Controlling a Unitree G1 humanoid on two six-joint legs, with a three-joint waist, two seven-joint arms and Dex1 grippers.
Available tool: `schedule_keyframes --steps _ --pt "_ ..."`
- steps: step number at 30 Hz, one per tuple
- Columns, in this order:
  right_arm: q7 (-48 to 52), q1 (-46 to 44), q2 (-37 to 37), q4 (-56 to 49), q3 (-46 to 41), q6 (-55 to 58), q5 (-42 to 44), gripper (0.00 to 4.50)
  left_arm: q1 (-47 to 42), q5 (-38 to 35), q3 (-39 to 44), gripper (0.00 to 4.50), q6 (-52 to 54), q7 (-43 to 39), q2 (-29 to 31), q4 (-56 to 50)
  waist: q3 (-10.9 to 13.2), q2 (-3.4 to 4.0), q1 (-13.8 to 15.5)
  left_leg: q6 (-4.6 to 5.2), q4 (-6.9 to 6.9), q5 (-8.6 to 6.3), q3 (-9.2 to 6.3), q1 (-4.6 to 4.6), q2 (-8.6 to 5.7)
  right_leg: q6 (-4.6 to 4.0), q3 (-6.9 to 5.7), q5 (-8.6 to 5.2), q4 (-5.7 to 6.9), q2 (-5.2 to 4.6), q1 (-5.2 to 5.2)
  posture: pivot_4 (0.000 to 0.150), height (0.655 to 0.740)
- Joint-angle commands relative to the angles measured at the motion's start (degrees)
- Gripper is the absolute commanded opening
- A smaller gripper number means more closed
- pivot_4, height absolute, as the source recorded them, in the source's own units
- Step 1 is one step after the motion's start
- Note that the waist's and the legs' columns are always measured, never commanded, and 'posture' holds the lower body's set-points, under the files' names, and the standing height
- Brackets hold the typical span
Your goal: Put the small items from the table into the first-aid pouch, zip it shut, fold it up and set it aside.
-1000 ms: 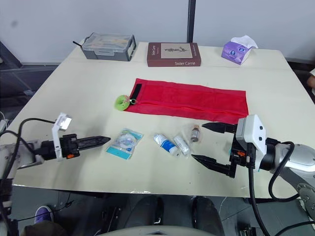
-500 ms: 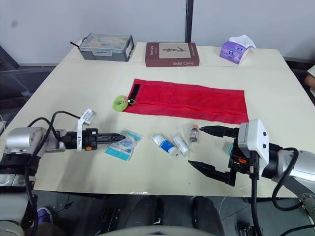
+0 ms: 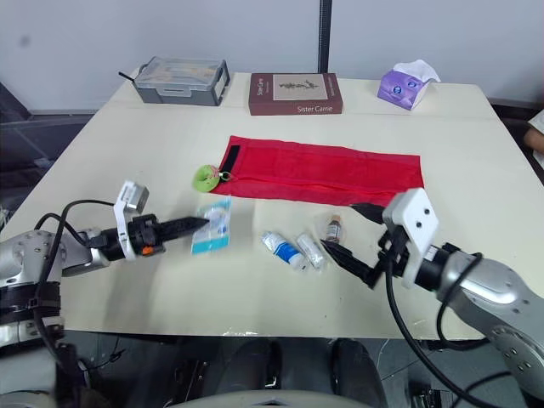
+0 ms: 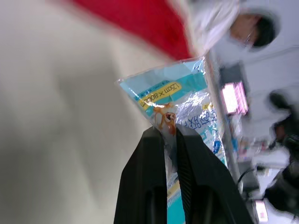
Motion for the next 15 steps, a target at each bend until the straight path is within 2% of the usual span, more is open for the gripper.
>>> schedule_keyframes --steps 1,3,6,10,15 --pt "-7.61 -4.61 3.18 3.05 2.01 3.65 8.09 4.50 -3.35 -3.92 6.54 0.01 1.44 13.91 -8.91 -8.72 -0.03 -0.08 0.12 0.00 0.04 0.00 -0.01 -0.01 -0.06 0.00 0.00 0.00 0.05 -0.04 0.02 0.150 0.7400" --pt "-13.10 -8.97 8.18 8.15 4.99 5.22 11.34 4.50 -5.36 -6.24 7.84 0.01 1.00 23.69 -18.83 -14.47 -0.06 -0.18 -0.06 0.01 0.05 0.00 -0.02 -0.02 -0.14 0.00 0.03 0.01 0.06 -0.06 0.03 0.150 0.7400" --pt "-20.24 -13.18 13.50 13.70 6.60 6.52 15.07 4.50 -7.14 -9.03 9.70 0.01 1.88 33.53 -27.38 -18.78 -0.06 -0.24 -0.18 0.02 0.06 0.01 -0.01 -0.05 -0.21 0.16 0.12 0.13 0.07 -0.03 0.04 0.150 0.7400" --pt "-27.57 -17.46 19.16 19.47 7.07 6.51 19.69 4.50 -7.07 -11.36 7.75 0.01 0.60 41.01 -31.63 -22.00 -0.06 -0.23 -1.43 0.02 -0.02 0.01 -0.04 -0.01 -0.38 0.26 0.22 0.18 0.13 0.14 -0.01 0.150 0.7400" --pt "-33.03 -19.13 24.30 22.90 5.44 3.81 23.03 4.50 -6.62 -14.04 5.13 0.01 -1.03 43.58 -31.44 -22.16 -0.06 -0.23 -1.63 0.02 -0.01 0.01 -0.13 0.00 -0.37 0.26 0.18 0.18 0.19 0.21 -0.01 0.150 0.7400"
